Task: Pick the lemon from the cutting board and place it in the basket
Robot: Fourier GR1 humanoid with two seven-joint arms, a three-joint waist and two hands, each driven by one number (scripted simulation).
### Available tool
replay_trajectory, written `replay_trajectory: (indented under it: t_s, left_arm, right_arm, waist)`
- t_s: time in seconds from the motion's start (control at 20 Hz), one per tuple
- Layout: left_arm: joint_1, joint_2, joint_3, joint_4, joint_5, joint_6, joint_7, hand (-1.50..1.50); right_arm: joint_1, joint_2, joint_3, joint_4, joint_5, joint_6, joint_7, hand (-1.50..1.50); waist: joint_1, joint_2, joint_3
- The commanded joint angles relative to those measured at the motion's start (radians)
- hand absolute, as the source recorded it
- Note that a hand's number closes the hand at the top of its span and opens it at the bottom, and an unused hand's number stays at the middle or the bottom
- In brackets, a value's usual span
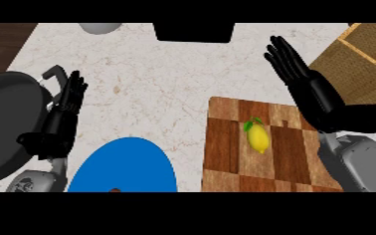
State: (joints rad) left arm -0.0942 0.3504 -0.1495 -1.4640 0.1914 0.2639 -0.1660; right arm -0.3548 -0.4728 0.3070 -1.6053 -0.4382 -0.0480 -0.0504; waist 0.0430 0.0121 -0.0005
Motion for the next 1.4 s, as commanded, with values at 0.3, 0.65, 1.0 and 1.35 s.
replay_trajectory:
  t_s: [0.3,0.65,1.0,1.35]
  left_arm:
    - [-0.040,0.068,0.063,-0.004,0.027,-0.002,0.215,0.00]
    - [-0.083,0.069,0.075,0.047,0.032,-0.013,0.226,0.00]
    - [-0.089,0.075,0.076,0.043,0.023,0.002,0.280,0.00]
    - [-0.076,0.079,0.085,0.030,0.034,-0.010,0.274,0.00]
  right_arm:
    - [0.095,-0.045,-0.090,0.118,0.173,-0.057,-0.247,1.50]
    - [0.060,0.099,-0.009,0.208,0.610,-0.676,-0.047,-1.50]
    - [0.001,-0.102,0.051,0.147,0.850,-0.576,0.483,-1.50]
    - [-0.007,-0.230,0.206,0.000,0.762,-0.092,0.811,-1.50]
  waist:
    - [-0.038,-0.011,0.003]
    - [-0.045,-0.013,-0.004]
    - [-0.075,-0.029,-0.010]
    - [-0.069,-0.033,-0.010]
